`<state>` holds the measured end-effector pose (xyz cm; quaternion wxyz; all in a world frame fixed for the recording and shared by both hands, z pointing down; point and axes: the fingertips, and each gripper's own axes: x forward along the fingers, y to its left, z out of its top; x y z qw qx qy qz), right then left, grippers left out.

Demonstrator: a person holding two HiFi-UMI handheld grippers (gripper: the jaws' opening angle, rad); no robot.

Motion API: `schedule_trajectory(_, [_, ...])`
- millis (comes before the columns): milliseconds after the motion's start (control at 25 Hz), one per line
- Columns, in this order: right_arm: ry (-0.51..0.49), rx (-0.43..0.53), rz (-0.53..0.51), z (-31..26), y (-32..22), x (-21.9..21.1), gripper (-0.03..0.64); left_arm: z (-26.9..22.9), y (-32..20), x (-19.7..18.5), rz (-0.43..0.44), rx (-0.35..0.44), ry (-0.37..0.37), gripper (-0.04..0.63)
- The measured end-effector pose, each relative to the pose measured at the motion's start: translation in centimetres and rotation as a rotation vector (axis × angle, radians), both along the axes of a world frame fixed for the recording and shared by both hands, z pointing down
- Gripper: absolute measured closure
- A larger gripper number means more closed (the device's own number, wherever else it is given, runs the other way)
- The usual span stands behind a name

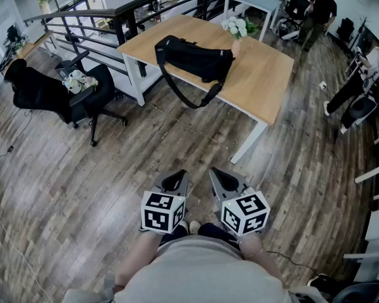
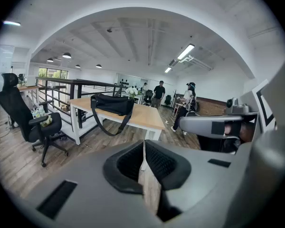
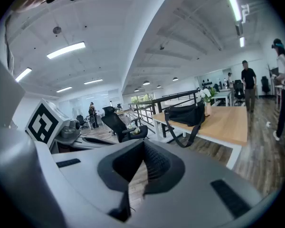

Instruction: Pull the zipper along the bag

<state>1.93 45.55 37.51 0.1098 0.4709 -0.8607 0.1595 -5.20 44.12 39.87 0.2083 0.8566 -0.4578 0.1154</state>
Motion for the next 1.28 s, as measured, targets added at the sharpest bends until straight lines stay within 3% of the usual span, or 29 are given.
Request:
schedule_trajectory(480, [-0.001, -0.002, -0.002, 0.0, 0.3, -0.2, 0.612, -0.2, 0.4, 0.5, 0.032, 0.0, 0.002, 0.568])
schedule_trajectory(680, [-0.05, 0.002, -0.009, 0.0, 0.5, -0.6, 0.612, -0.2, 0.4, 0.1, 0.031, 0.004, 0.022, 0.568])
schedule_trajectory(800, [-0.099, 0.015, -0.004, -0.2, 0.4, -0.7, 0.609, -0.6, 0.6, 0.4, 0.081, 0.024, 0.035, 0.568])
schedule_trajectory(920, [-0.077, 0.025, 0.014, -0.2, 0.1, -0.6, 0.609, -1.3, 0.5, 0.3, 0.115, 0.05, 0.051, 0.568])
schedule_trajectory(1120, [-0.054, 0.026, 0.046, -0.2, 0.0, -0.4, 0.607, -2.0, -0.3, -0.9, 0.102, 0.074, 0.064, 0.568])
schedule_trajectory(1280, [-0.044, 0.03, 0.071, -0.3, 0.2, -0.2, 0.565, -2.3, -0.7, -1.5, 0.1, 0.087, 0.073, 0.568])
